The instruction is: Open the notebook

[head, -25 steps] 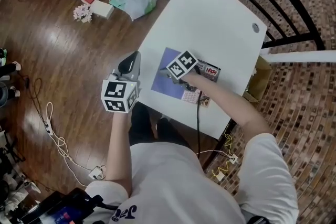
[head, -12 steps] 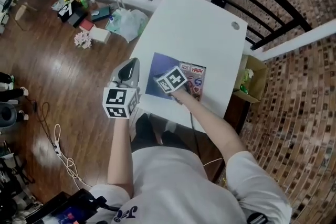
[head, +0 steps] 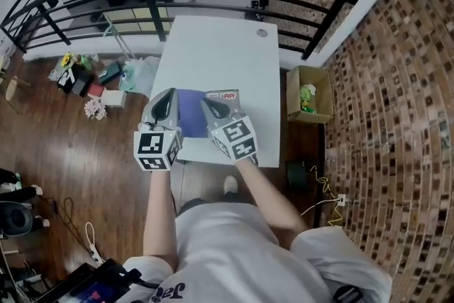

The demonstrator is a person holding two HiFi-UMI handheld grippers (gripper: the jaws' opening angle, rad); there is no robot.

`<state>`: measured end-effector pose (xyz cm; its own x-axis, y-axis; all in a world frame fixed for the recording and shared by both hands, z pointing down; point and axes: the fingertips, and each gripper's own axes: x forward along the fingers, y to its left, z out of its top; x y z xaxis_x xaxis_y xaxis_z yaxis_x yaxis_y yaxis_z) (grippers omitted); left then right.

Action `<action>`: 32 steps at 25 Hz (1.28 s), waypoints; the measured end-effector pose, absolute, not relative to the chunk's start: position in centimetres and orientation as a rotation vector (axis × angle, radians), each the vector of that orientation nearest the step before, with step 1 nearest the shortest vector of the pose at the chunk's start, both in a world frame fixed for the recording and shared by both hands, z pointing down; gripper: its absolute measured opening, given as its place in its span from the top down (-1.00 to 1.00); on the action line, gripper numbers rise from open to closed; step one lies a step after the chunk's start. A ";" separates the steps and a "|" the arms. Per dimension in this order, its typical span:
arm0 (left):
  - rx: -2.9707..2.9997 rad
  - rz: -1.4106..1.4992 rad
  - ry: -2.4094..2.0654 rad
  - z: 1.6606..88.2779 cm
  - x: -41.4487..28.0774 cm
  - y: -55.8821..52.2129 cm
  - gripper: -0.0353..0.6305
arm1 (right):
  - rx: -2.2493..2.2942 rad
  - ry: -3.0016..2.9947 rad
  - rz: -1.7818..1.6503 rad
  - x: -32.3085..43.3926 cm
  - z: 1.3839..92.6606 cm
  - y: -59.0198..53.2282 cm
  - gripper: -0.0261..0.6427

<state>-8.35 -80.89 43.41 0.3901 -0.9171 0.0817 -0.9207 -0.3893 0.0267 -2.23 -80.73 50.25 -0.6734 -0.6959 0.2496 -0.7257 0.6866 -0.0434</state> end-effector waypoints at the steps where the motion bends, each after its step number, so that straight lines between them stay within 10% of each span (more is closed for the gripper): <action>1: 2.585 0.082 -1.674 43.3 -7.7 -80.2 0.84 | 1.247 -2.682 0.135 -1.0 48.6 -80.1 0.96; 32: 2.798 -0.050 -1.609 36.5 -0.1 -64.6 0.84 | 1.860 -2.529 -0.062 8.4 38.3 -62.4 0.96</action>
<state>-0.13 -64.61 36.52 0.5035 -0.8612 -0.0701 -0.8638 -0.5003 -0.0593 8.45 -62.41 38.33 -0.2982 -0.9543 -0.0217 -0.9542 0.2975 0.0328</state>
